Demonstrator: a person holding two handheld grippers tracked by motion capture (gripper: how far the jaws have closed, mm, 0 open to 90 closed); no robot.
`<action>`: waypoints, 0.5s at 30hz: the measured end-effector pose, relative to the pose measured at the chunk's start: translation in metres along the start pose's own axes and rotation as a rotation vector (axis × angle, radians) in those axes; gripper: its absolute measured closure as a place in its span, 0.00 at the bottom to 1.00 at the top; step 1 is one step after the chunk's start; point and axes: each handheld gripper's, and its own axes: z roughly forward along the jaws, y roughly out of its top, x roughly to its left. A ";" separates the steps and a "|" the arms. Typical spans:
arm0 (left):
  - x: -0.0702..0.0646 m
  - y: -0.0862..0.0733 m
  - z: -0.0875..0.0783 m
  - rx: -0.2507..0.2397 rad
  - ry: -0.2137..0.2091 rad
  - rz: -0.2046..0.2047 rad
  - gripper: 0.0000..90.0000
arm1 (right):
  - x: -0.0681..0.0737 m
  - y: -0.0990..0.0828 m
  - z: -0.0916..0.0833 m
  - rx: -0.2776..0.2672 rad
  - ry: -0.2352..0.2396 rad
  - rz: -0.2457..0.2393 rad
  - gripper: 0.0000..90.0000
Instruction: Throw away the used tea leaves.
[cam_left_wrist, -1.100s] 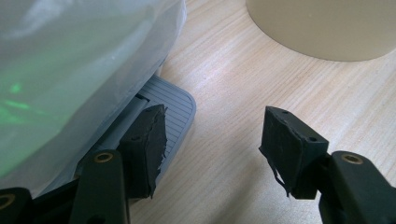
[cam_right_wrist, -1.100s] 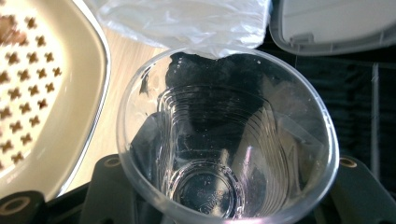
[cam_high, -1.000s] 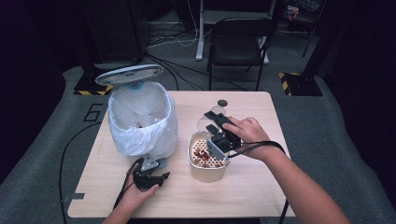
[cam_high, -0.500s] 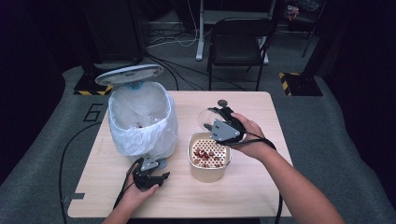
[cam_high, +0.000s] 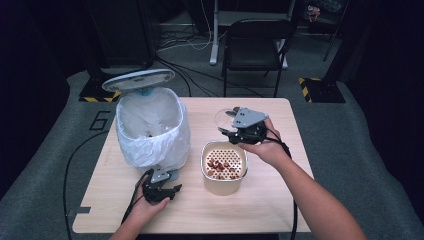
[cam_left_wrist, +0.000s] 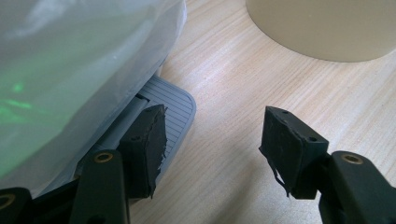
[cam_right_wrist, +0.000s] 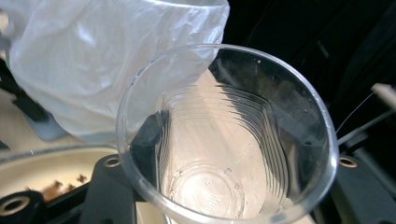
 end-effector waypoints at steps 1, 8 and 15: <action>0.000 0.000 0.000 0.000 -0.001 -0.001 0.45 | -0.003 0.000 0.000 -0.004 0.012 0.046 0.48; -0.001 0.000 0.001 -0.010 -0.009 -0.013 0.45 | -0.009 0.000 0.002 -0.022 0.062 0.173 0.48; 0.000 0.000 0.000 0.000 -0.002 -0.006 0.45 | -0.011 0.001 0.001 -0.007 0.111 0.264 0.48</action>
